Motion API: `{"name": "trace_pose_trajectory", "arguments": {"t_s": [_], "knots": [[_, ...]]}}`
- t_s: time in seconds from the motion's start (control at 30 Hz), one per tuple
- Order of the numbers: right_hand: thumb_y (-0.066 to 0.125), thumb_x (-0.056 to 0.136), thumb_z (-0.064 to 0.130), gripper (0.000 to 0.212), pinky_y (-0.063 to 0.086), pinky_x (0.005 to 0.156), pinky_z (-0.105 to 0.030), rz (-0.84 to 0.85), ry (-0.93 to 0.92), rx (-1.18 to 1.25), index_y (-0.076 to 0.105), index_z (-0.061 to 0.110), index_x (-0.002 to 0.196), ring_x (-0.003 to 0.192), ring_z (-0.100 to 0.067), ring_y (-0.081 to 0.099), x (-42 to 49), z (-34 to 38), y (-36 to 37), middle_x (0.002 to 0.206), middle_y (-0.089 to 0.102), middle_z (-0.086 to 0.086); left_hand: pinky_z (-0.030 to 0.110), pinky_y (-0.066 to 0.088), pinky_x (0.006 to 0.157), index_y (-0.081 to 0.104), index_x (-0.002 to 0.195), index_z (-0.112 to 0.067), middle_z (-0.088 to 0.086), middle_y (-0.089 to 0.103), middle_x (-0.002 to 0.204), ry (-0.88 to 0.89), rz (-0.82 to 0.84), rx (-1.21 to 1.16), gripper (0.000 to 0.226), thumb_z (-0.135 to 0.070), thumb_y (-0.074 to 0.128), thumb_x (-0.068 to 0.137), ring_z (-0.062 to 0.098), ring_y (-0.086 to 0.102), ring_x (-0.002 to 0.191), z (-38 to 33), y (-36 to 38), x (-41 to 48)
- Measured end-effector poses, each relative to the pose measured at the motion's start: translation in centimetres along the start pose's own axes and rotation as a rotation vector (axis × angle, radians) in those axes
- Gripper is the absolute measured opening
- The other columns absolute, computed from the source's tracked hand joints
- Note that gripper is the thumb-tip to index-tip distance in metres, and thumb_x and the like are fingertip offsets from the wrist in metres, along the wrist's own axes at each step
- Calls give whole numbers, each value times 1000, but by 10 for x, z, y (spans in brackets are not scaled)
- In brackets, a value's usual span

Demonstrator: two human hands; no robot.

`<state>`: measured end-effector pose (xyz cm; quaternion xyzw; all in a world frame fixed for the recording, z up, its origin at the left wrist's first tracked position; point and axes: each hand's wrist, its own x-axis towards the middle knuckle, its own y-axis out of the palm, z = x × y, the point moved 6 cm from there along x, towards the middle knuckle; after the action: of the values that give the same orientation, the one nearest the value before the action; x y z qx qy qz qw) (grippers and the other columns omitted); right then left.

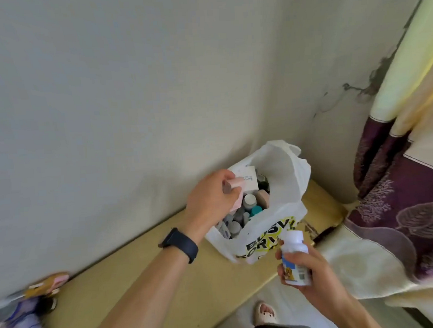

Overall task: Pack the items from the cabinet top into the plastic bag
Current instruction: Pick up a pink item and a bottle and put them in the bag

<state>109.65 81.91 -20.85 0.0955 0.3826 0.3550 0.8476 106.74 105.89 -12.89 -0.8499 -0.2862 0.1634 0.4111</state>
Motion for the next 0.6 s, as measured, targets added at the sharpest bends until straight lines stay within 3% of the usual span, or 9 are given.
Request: {"name": "trace_pose_trajectory", "arguments": {"t_s": [0.17,0.3,0.37,0.47,0.53,0.6], "knots": [[79,43,18,78,44,54,-34,-65,-8,22,56,-4,115,61,-28,56,-9,5,-37,86,64,-18,36,52,82,56,128,-30,-5,64,124,67,137,442,34,-37,51,95,23,63,107,-10,55,28],[78,44,15,78,45,54,-33,-87,-2,25,55,-4,116,61,-29,57,-5,5,-54,86,66,-18,38,53,83,57,127,-27,-4,61,129,47,232,465,32,-33,48,97,22,60,110,3,81,26],[76,50,12,72,44,54,-34,-69,-7,11,55,-4,116,61,-29,56,-2,9,-52,85,65,-17,38,47,95,59,128,-25,-3,52,139,161,158,532,34,-30,49,96,21,51,123,3,76,25],[74,55,11,65,43,57,-37,-39,-5,-13,56,-2,116,63,-29,57,7,13,-44,86,65,-18,43,34,112,65,121,-20,5,49,143,322,-107,586,35,-20,62,86,29,39,137,0,47,20],[75,59,12,61,44,60,-39,-28,2,-31,56,0,116,66,-30,59,15,16,-38,89,66,-18,50,29,116,61,125,-21,10,44,148,230,-209,591,44,-18,65,82,35,32,142,12,28,13],[77,65,17,58,47,63,-42,-18,-13,-70,56,2,117,70,-30,62,24,22,-27,92,69,-17,47,25,118,44,142,-25,11,32,155,-25,-100,535,56,-27,60,88,35,25,145,36,20,8]]}}
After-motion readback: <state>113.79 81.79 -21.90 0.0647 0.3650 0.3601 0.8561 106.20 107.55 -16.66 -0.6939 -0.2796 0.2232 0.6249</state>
